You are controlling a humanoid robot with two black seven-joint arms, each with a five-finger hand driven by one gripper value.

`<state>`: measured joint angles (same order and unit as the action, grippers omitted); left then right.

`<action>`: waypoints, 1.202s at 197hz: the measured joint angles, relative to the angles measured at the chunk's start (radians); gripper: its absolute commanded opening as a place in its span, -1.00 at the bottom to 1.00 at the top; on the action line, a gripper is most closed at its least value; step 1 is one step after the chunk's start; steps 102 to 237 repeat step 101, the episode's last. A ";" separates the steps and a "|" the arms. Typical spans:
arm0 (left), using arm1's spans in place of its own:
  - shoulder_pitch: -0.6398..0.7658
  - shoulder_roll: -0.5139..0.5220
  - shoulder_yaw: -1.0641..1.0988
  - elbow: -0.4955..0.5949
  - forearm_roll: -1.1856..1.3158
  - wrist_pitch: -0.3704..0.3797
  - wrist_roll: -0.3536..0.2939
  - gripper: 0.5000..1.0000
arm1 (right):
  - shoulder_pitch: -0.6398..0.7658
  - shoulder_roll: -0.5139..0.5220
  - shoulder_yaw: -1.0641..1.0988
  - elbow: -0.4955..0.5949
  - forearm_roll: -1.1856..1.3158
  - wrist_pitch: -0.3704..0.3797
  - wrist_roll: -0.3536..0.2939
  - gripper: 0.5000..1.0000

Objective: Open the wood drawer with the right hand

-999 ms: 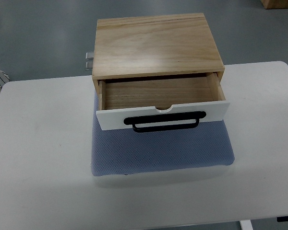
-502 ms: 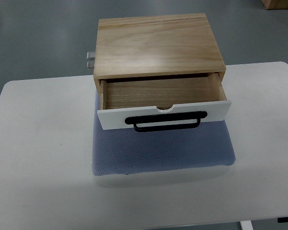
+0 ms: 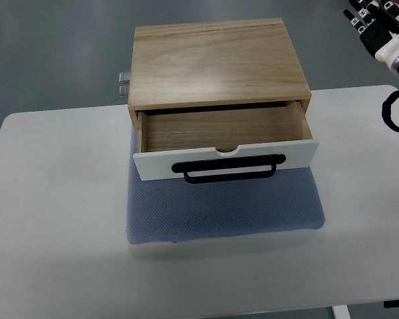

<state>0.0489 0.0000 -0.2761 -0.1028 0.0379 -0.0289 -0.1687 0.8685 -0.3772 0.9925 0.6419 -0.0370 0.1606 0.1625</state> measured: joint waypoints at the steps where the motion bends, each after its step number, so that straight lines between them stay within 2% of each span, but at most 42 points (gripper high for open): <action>1: 0.000 0.000 0.000 0.000 0.000 0.000 0.000 1.00 | -0.001 0.001 0.000 0.000 0.000 -0.001 0.000 0.78; 38: 0.000 0.000 0.000 0.000 0.000 0.000 0.000 1.00 | -0.027 0.018 0.001 -0.002 0.000 -0.035 0.004 0.78; 101: 0.000 0.000 0.000 0.000 0.000 0.000 0.000 1.00 | -0.032 0.026 0.008 -0.006 0.001 -0.050 0.009 0.78; 237: 0.000 0.000 0.000 0.000 0.000 0.000 0.000 1.00 | -0.032 0.026 0.008 -0.006 0.001 -0.050 0.009 0.78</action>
